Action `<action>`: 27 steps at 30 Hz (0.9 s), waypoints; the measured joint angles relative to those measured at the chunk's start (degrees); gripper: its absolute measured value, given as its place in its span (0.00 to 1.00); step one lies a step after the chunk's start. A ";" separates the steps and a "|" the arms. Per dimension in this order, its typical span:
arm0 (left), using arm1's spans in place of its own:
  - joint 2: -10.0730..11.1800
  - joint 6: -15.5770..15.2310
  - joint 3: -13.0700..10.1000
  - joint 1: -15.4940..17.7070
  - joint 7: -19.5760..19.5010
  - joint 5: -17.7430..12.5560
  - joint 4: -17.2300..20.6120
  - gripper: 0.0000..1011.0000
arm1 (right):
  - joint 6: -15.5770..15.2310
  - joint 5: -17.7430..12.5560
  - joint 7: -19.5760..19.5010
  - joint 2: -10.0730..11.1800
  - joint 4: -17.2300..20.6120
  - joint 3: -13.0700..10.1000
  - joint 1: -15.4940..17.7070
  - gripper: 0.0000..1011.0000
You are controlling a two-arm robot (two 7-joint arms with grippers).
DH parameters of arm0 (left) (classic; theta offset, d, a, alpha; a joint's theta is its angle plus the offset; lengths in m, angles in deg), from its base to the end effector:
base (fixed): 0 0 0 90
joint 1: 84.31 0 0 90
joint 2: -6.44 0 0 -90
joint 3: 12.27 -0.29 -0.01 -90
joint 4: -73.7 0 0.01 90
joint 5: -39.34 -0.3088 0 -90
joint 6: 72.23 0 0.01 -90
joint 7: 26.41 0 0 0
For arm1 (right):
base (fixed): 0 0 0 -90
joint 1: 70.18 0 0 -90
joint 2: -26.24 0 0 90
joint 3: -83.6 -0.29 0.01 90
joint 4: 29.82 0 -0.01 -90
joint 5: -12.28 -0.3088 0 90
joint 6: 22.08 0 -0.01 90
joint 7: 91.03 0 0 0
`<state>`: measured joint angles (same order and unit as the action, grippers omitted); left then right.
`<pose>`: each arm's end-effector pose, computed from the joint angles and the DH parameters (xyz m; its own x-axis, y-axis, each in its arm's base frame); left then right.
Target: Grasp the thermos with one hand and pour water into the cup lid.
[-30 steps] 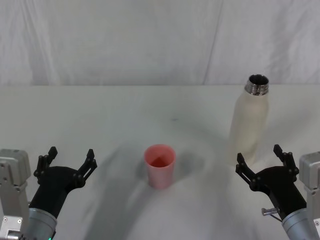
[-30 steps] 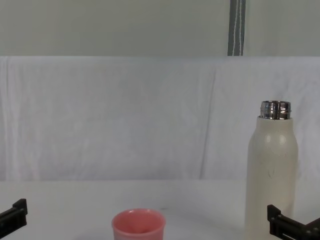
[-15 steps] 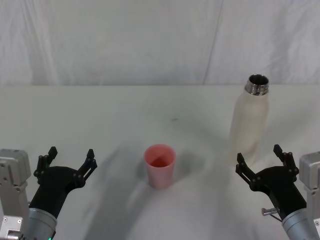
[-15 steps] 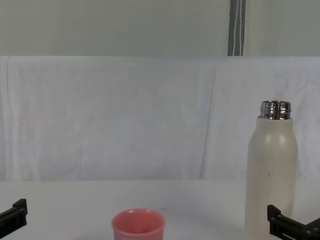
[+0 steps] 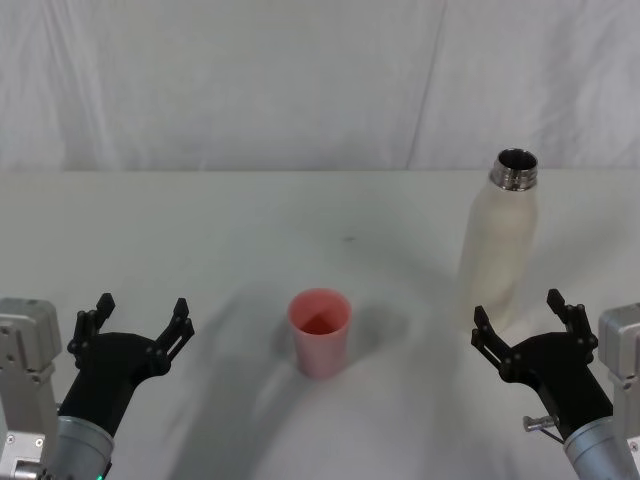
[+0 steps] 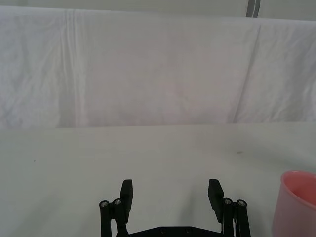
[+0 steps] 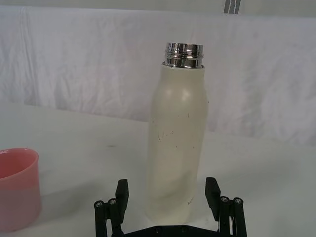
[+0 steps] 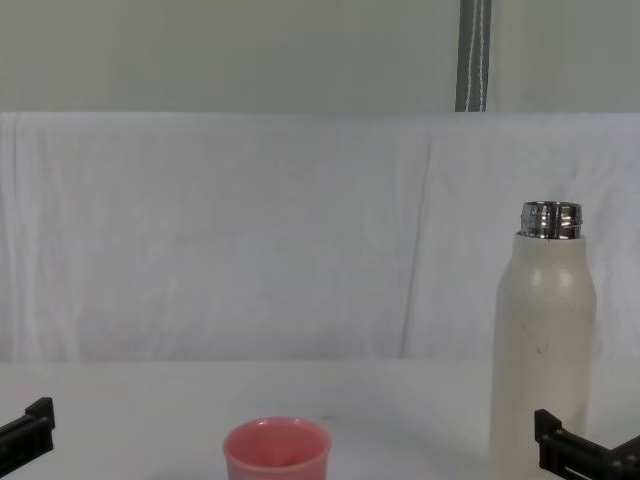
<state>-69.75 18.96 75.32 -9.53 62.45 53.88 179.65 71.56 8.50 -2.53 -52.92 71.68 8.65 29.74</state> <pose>0.2529 0.0376 -0.2853 0.1244 0.9917 -0.0325 -0.9921 0.1239 -0.0174 0.2659 0.0383 -0.2975 0.2628 -0.9625 0.0673 0.9627 0.2662 0.0479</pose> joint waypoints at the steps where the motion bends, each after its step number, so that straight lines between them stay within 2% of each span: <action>1: 0.00 0.00 0.00 0.00 0.00 0.00 0.00 0.99 | 0.00 0.00 0.00 0.00 0.00 0.00 0.00 0.99; 27: 0.00 0.00 0.00 0.00 0.00 0.00 0.00 0.99 | 0.00 0.00 0.00 0.00 0.00 0.00 0.00 0.99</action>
<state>-69.75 18.96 75.32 -9.53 62.45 53.88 179.65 71.56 8.50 -2.53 -52.92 71.68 8.65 29.74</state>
